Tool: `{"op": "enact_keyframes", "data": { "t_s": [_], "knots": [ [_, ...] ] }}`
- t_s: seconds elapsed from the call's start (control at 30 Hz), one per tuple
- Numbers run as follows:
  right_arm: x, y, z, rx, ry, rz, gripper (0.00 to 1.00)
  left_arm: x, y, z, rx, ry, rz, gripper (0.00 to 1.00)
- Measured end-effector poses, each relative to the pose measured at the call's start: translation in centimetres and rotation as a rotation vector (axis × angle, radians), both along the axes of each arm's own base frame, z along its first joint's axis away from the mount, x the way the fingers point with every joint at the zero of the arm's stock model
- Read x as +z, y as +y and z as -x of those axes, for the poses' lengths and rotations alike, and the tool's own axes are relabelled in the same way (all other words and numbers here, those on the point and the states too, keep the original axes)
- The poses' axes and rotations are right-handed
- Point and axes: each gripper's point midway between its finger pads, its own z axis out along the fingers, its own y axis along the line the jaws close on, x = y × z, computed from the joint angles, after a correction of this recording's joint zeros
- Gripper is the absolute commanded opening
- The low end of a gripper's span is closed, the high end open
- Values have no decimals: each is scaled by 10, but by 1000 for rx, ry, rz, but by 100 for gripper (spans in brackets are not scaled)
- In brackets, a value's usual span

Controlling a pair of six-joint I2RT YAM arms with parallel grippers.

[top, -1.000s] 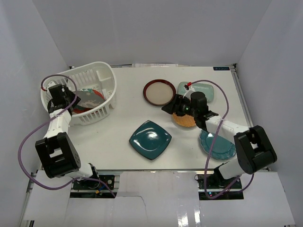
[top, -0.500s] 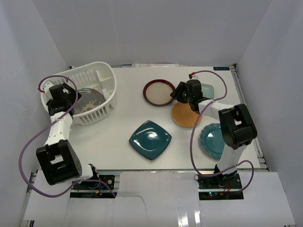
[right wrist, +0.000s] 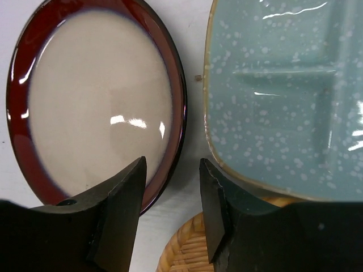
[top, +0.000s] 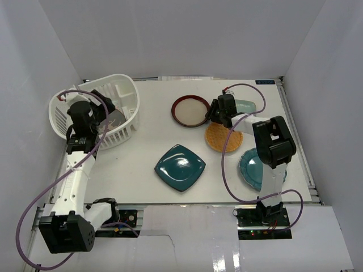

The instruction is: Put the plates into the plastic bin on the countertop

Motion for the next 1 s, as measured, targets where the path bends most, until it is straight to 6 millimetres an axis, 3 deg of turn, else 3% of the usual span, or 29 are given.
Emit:
{"op": "enact_keyframes", "data": {
  "t_s": [0.1,0.23,0.4,0.43,0.5,0.53,0.6,0.77,1.0],
  "knots": [
    [-10,4,-3,11,19,-2,48,17,-62,2,-217,-50,23,98],
    [-13,8,-9,17,23,-14,50,17,-145,11,-504,-44,47,98],
    [-15,18,-21,23,22,-52,52,7,-212,32,-747,-7,70,98],
    [-15,19,-23,21,23,-61,46,5,-220,36,-776,0,72,98],
    [-17,19,-25,16,28,-71,32,2,-231,40,-819,13,76,98],
    [-17,20,-27,12,32,-81,18,-1,-235,42,-836,23,78,98],
    [-19,20,-27,0,48,-113,10,-8,-238,44,-853,48,79,98],
    [-5,21,-28,-7,33,-213,8,-32,-239,45,-858,138,77,98],
    [29,15,7,54,16,-253,8,-55,-239,47,-849,229,91,98]
  ]
}}
